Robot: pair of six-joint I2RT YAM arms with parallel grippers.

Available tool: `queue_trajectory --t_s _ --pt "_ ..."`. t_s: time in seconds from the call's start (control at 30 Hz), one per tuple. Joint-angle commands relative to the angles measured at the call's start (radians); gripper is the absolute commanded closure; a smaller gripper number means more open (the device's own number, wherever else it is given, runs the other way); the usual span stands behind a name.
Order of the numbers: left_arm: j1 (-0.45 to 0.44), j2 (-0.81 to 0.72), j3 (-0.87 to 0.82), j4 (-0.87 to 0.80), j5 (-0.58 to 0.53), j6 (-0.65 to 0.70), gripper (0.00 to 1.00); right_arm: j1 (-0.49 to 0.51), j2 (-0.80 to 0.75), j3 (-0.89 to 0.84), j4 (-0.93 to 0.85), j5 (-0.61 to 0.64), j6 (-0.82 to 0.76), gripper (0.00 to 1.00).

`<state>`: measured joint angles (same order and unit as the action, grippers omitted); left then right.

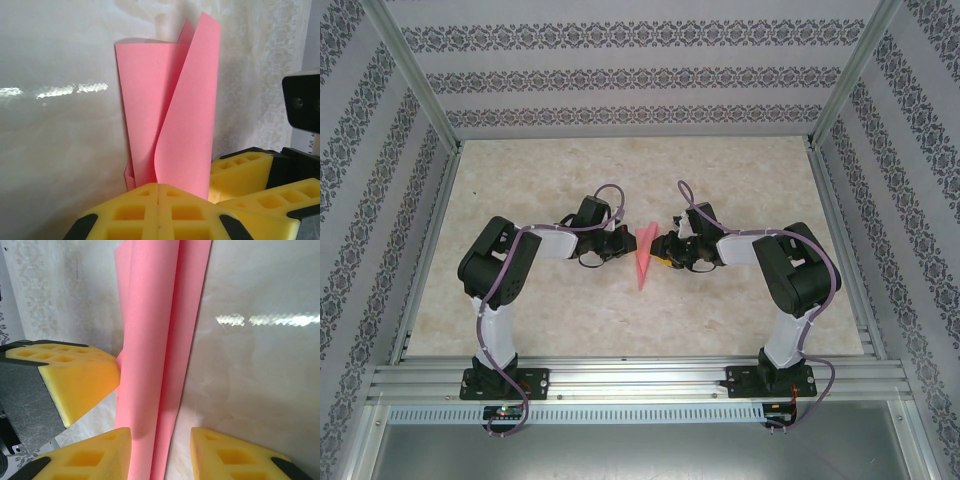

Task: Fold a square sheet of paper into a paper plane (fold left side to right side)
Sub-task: Fold the wing for the fifth time at the center of the table.

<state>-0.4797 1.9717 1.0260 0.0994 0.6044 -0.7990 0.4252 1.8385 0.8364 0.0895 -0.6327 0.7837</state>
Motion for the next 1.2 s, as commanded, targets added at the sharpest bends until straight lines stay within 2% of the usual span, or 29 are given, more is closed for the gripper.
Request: queue_trajectory --t_s 0.0,0.7,0.97,1.17 --pt "0.013 0.011 0.029 0.013 0.002 0.03 1.0 0.023 0.057 0.001 -0.019 0.033 -0.036 0.63" --pt "0.013 0.07 0.055 0.02 -0.003 0.033 1.0 0.021 -0.064 -0.037 -0.002 0.053 -0.043 0.64" --pt "0.013 0.079 0.06 0.02 -0.012 0.03 0.99 0.028 -0.107 -0.09 0.132 0.016 0.025 0.67" --pt "0.013 0.087 0.069 0.016 -0.017 0.027 0.99 0.046 -0.083 -0.083 0.223 -0.008 0.077 0.71"
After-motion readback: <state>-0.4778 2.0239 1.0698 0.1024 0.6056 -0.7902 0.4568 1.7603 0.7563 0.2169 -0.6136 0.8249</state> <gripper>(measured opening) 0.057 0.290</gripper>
